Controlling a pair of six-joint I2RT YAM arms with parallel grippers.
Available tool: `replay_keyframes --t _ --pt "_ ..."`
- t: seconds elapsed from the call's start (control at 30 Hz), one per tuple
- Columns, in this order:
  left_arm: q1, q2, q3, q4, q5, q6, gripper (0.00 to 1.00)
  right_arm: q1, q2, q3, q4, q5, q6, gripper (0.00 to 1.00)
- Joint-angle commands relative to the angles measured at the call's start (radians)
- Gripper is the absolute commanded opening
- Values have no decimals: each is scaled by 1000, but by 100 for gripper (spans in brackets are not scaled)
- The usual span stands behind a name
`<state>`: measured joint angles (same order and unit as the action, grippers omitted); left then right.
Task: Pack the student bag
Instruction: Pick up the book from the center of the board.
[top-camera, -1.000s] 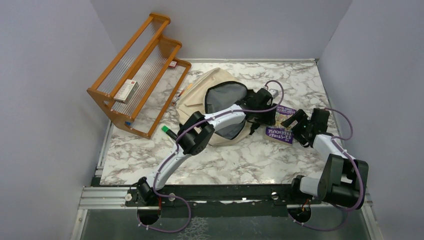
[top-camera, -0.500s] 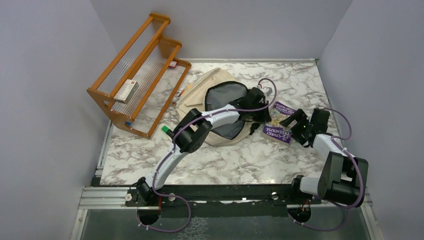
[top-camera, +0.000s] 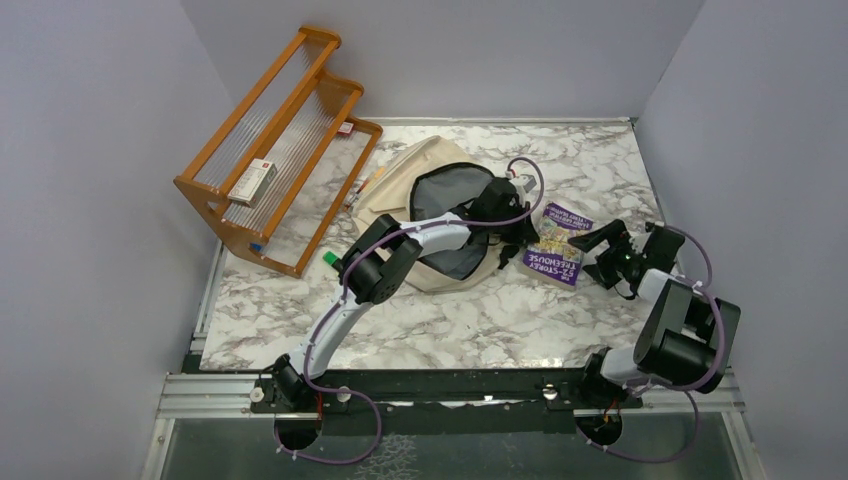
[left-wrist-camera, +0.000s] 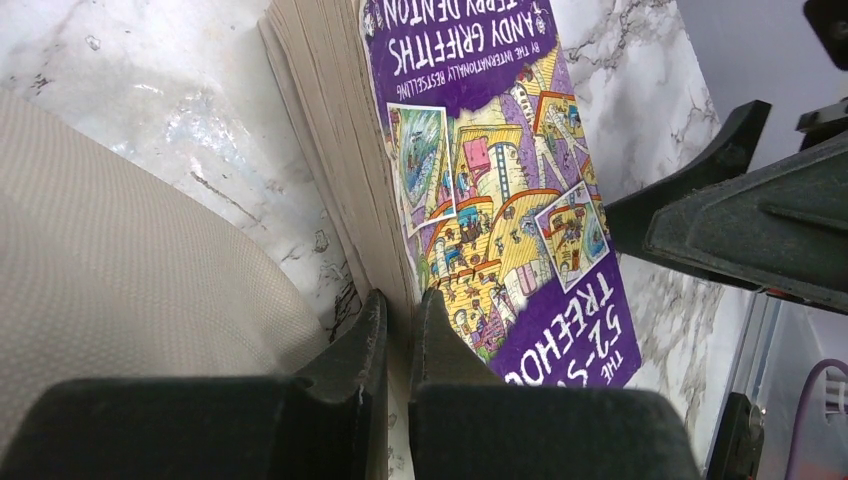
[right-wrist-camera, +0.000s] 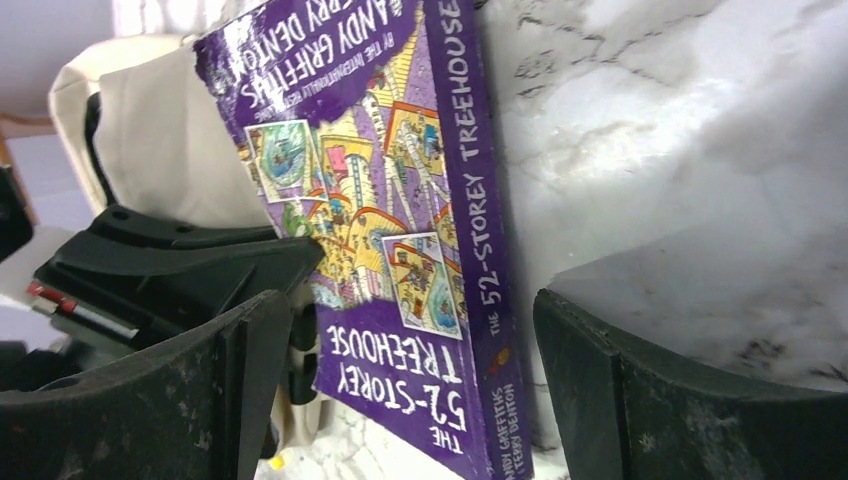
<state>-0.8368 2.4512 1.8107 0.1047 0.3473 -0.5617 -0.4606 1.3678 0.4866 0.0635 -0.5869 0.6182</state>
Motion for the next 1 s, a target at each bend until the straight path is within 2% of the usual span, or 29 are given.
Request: replay_keyframes --t 0.0,0.23,0.4,0.67,0.77,0.83,0.97 --pt "31 98 -90 -252 -84 82 0 -16 89 -46 99 -178 30 96" --pt "31 109 -74 -262 -67 114 0 -18 181 -88 266 -324 89 93" --pt "30 119 -62 -267 -43 129 0 -18 194 -140 518 -441 211 86" --pt "26 110 -59 -238 28 136 0 -18 178 -162 672 -464 273 61" --pt "25 103 -50 -211 67 124 0 -18 188 -172 729 -467 287 48" --pt "25 93 -33 -207 86 123 1 -18 171 -168 704 -448 268 38" --pt "27 49 -10 -210 97 133 9 -18 83 -129 501 -348 163 24"
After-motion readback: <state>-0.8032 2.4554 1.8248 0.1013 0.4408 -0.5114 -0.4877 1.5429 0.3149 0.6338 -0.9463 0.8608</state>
